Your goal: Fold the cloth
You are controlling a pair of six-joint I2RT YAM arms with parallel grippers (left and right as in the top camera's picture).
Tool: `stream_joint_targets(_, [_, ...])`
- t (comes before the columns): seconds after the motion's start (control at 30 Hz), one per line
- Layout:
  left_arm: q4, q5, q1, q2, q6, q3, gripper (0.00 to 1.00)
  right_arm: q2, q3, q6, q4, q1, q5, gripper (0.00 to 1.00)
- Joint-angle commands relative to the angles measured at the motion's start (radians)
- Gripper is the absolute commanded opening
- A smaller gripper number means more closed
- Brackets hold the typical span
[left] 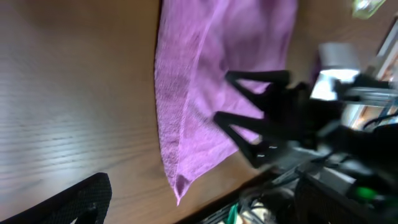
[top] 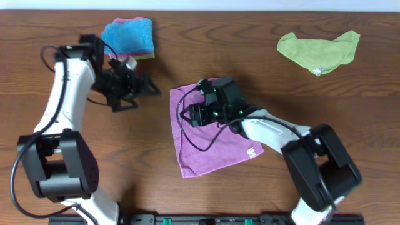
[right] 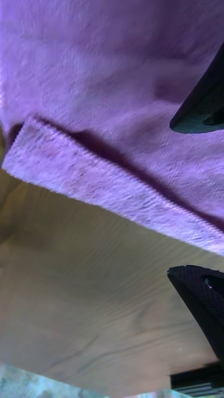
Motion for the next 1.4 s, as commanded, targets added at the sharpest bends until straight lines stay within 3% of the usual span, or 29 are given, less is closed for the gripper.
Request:
stream_joint_targets(0.0, [-0.031, 0.003, 0.035, -0.006, -0.003, 0.081, 0.95, 0.057, 0.085, 0.031, 0.007, 0.019, -0.007, 0.68])
stream_joint_targets(0.53, [-0.1, 0.003, 0.152, -0.006, 0.004, 0.15, 0.95, 0.145, 0.18, 0.045, -0.019, 0.022, 0.03, 0.66])
stream_joint_targets(1.37, [-0.097, 0.003, 0.157, -0.006, 0.008, 0.15, 0.95, 0.191, 0.182, 0.072, 0.046, 0.023, 0.071, 0.5])
